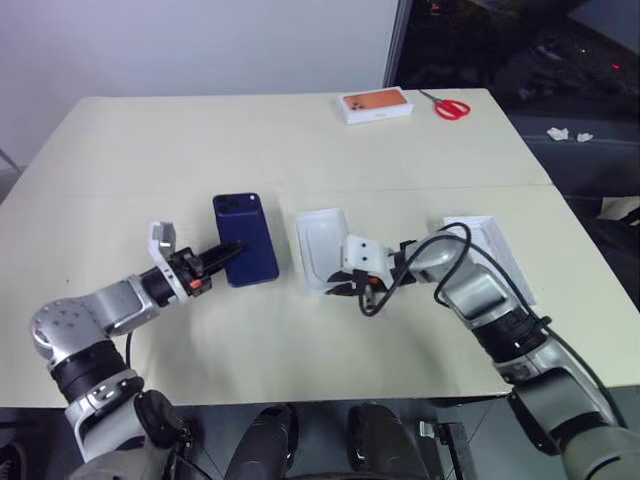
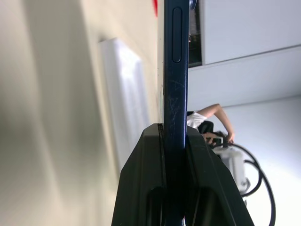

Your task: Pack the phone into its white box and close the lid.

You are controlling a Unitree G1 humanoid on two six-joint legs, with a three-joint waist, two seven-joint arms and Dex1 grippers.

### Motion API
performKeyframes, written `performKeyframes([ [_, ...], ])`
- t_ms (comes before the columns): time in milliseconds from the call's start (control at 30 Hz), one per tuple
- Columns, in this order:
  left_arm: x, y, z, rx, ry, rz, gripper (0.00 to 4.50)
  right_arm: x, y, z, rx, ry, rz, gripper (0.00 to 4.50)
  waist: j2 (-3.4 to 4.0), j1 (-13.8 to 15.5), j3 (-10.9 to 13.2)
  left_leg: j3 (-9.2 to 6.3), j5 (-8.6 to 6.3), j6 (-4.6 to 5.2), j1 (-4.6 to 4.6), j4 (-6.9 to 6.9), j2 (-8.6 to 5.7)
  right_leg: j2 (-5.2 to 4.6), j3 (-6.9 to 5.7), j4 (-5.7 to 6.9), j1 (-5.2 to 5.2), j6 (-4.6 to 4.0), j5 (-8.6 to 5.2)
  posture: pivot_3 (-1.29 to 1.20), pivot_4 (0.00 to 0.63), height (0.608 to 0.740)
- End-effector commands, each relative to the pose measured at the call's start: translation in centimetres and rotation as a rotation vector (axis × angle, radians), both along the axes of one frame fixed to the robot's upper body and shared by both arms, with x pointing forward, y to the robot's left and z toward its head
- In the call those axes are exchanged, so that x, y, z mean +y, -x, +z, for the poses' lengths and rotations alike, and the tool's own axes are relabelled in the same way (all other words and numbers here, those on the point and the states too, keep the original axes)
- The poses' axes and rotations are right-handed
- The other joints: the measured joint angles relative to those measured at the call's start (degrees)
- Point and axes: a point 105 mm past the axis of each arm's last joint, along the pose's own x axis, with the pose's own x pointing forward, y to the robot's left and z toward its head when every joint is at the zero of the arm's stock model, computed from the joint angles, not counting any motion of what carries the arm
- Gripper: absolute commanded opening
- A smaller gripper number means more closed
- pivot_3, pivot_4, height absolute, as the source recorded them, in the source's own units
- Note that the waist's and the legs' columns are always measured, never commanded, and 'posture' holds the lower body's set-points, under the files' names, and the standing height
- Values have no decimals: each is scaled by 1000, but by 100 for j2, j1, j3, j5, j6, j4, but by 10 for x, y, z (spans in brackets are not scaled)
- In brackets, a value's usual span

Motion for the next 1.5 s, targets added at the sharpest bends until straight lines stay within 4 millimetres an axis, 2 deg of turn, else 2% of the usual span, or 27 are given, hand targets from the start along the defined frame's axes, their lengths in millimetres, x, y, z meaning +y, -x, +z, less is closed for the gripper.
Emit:
performKeyframes([
  [33, 3, -2, 29, -106, 29, 4, 0, 25, 12, -6, 44, -41, 23, 620, 0, -6, 0, 1, 1, -1, 1, 0, 3, 3, 0, 1, 0, 0, 0, 0, 150, 740],
  [100, 0, -5, 38, -127, 19, -2, 0, 46, 22, -3, 87, -100, 37, 620, -2, -6, -1, 1, 3, -5, 1, -1, 11, 12, 1, 1, -2, 0, 0, 0, 150, 740],
  [167, -3, -7, 37, -118, 10, -8, 0, 55, 24, -1, 84, -119, 29, 1395, -2, -5, -1, 2, 6, -13, 1, -1, 22, 24, 3, 2, -4, -1, 1, 0, 150, 740],
  [267, -7, -5, 31, -96, -11, -22, 0, 57, 25, 1, 89, -126, 18, 2749, 0, 27, 0, 4, 11, -22, -1, -8, 28, 29, 6, 2, -10, -2, 1, 0, 150, 740],
  [367, -17, -3, 17, -49, -26, -58, 0, 43, 17, 13, 70, -120, -1, 4199, -1, 63, 1, 6, 11, -22, -8, 1, 26, 29, 6, 0, -13, -17, 11, 0, 150, 740],
  [500, -24, -1, 10, -30, -38, -93, 0, 25, 9, 37, 66, -149, -44, 4199, -6, 70, 4, 4, 10, -20, -10, 9, 23, 27, 3, -2, -8, -22, 13, 0, 150, 740],
  [633, -30, 4, 2, -10, -67, -133, 0, 10, 19, 54, 110, -171, -17, 4199, -9, 43, 6, 4, 9, -19, -12, 2, 29, 31, 4, -3, -14, -22, 13, 0, 150, 740],
  [767, -31, 4, 1, -6, -60, -145, 0, 2, 24, 55, 133, -158, -15, 4199, -9, 36, 6, 7, 9, -18, -12, -3, 30, 31, 7, -3, -19, -22, 13, 0, 150, 740],
  [900, -42, 8, -20, 73, -174, -217, 0, -20, 3, 52, 101, -134, -111, 4199, -9, 53, 6, 8, -4, 4, -12, -1, 30, 31, 7, -2, -18, -22, 13, 0, 150, 740],
  [1067, -41, -4, -24, 73, -225, -193, 0, -22, -3, 50, 85, -131, -132, 4199, -9, 64, 6, 12, -2, 1, -13, 0, 30, 30, 10, -3, -18, -24, 14, 0, 150, 740],
  [1133, -43, -7, -24, 78, -227, -195, 1010, -20, -3, 50, 85, -138, -134, 4271, -9, 65, 6, 11, -2, 1, -13, 0, 30, 30, 9, -2, -18, -25, 14, 0, 150, 740],
  [1200, -49, -5, -22, 66, -217, -226, 1826, -20, -4, 49, 81, -142, -138, 4271, -9, 52, 6, 12, -2, 1, -13, 0, 30, 30, 10, -3, -19, -25, 14, 0, 150, 740],
  [1367, -53, -3, -17, 46, -231, -255, 4339, -18, -5, 49, 74, -144, -142, 4271, -8, 59, 6, 12, -2, 1, -13, 3, 30, 30, 10, -1, -17, -24, 15, 0, 150, 740],
  [1500, -51, -1, -13, 25, -256, -262, 4436, -17, -7, 47, 63, -137, -146, 4271, -8, 54, 6, 11, -3, 3, -12, 5, 30, 30, 10, 0, -17, -25, 15, 0, 150, 740],
])
